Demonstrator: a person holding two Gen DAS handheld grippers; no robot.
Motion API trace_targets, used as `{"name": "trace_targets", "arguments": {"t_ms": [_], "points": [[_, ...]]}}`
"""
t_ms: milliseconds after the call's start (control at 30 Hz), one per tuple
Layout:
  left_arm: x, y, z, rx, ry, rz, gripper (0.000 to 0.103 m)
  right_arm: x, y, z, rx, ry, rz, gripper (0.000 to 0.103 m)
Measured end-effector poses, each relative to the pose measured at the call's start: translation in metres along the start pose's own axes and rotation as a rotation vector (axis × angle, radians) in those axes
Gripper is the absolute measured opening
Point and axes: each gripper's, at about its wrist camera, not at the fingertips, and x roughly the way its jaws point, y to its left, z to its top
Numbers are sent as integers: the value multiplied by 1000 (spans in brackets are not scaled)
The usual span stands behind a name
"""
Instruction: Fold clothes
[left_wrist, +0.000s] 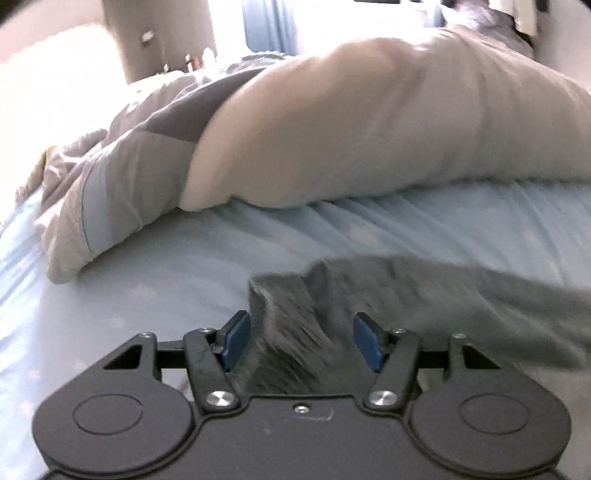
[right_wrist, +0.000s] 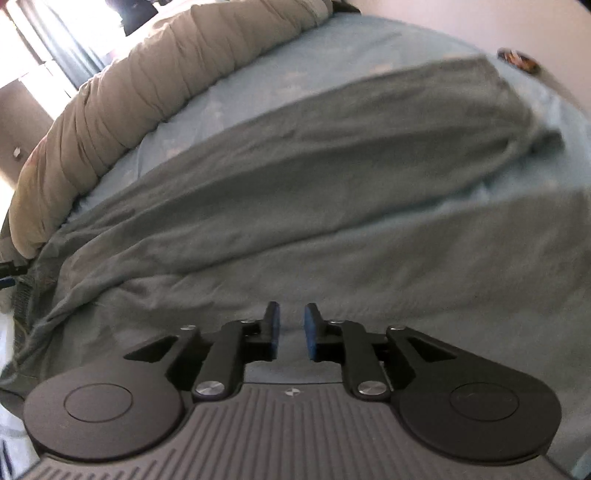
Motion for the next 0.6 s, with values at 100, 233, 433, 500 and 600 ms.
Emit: {"name": "trace_targets", "arguments": {"t_ms": [100, 233, 433, 500, 600], "points": [[35, 14, 7, -51, 99, 1, 54, -3, 12, -8, -4, 16, -11, 28], [60, 24, 8, -119, 160, -119, 24, -9, 23, -11, -31, 29, -34, 31], [66, 17, 19, -116, 184, -162, 10, -13, 30, -13, -33, 32, -71, 31], [70, 24, 22, -149, 192, -153, 10, -15, 30, -13, -21, 35, -79, 31], [72, 27, 20, -156, 199, -137, 11, -24, 29, -8, -7, 38, -88, 31]]}}
